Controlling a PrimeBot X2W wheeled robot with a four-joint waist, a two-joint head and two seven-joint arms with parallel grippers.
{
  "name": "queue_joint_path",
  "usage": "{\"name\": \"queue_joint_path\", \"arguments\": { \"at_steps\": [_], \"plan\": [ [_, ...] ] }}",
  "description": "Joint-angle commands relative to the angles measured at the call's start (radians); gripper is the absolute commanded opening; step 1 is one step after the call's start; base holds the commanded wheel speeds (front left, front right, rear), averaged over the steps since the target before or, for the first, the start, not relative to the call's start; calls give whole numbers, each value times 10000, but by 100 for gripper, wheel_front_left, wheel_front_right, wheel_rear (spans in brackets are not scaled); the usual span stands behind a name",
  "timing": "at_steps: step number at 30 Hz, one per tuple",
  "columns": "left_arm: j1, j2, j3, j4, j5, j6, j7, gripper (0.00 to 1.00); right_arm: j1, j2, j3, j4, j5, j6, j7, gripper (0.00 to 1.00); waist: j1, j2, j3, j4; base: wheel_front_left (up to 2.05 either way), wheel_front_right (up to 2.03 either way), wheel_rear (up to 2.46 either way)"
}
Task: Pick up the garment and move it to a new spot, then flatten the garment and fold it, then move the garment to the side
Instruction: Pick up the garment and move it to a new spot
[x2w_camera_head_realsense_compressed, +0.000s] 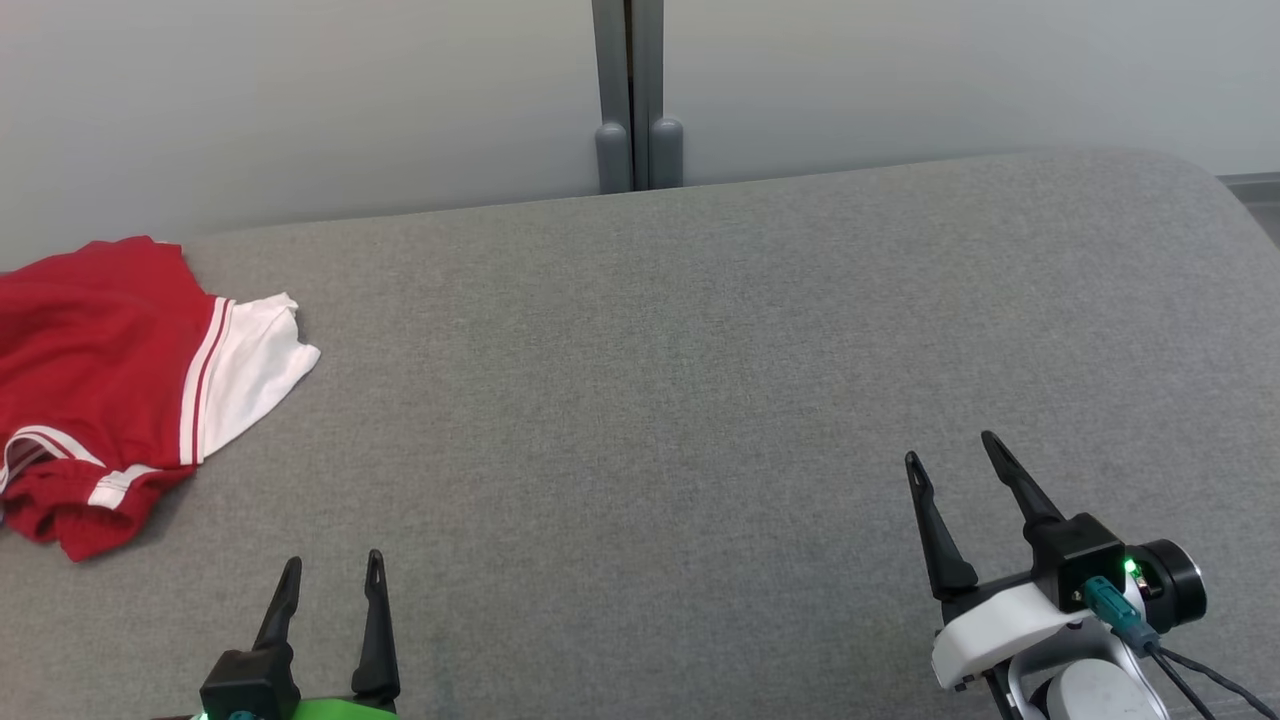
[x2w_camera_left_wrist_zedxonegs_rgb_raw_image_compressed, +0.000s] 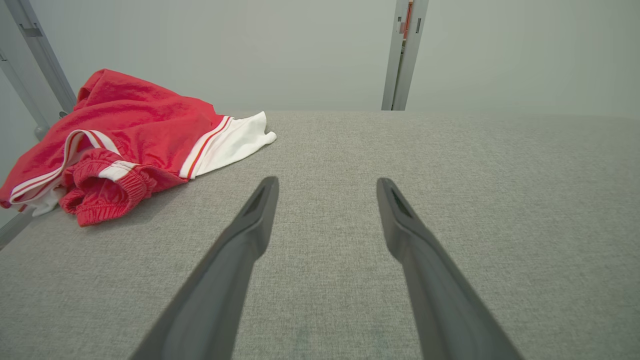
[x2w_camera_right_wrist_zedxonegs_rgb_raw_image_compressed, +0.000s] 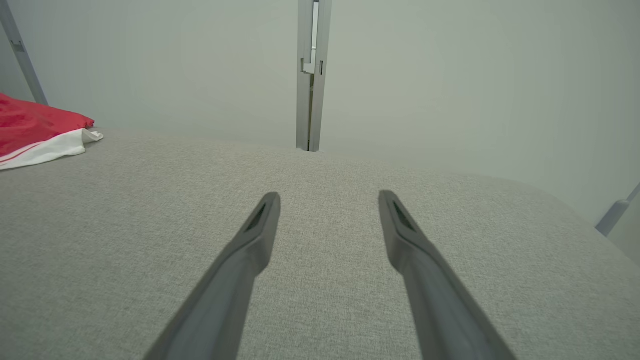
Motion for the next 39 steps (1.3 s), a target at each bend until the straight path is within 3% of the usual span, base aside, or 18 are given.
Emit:
{"name": "queue_joint_path", "arguments": {
  "at_steps": [1,10,20,24,31,39],
  "plan": [
    [37,69,12,-9,-80,8,-3,100,63,-1,10,24,55,0,-48,100,0,-1,-2,21,0,0,0],
    [50,69,-164,-3,-169,60,-3,100,164,17,65,-51,216,-1,-47,100,0,-1,-30,580,0,0,0],
    [357,66,-96,25,-260,138,-3,100,65,54,639,14,426,-1,-42,100,0,-1,-194,2795,0,0,0],
    [626,63,111,21,-293,134,-3,100,-119,68,1070,124,561,-1,-42,100,0,-1,-225,3300,0,0,0],
    [661,60,164,-171,-398,73,-3,100,-360,61,1526,111,803,-1,-41,100,0,-1,43,3371,0,0,0],
    [-1850,122,101,88,-891,-478,-3,100,-1325,-288,1741,-310,583,-1,-42,100,0,-1,2504,2432,0,0,0]
  ]
}}
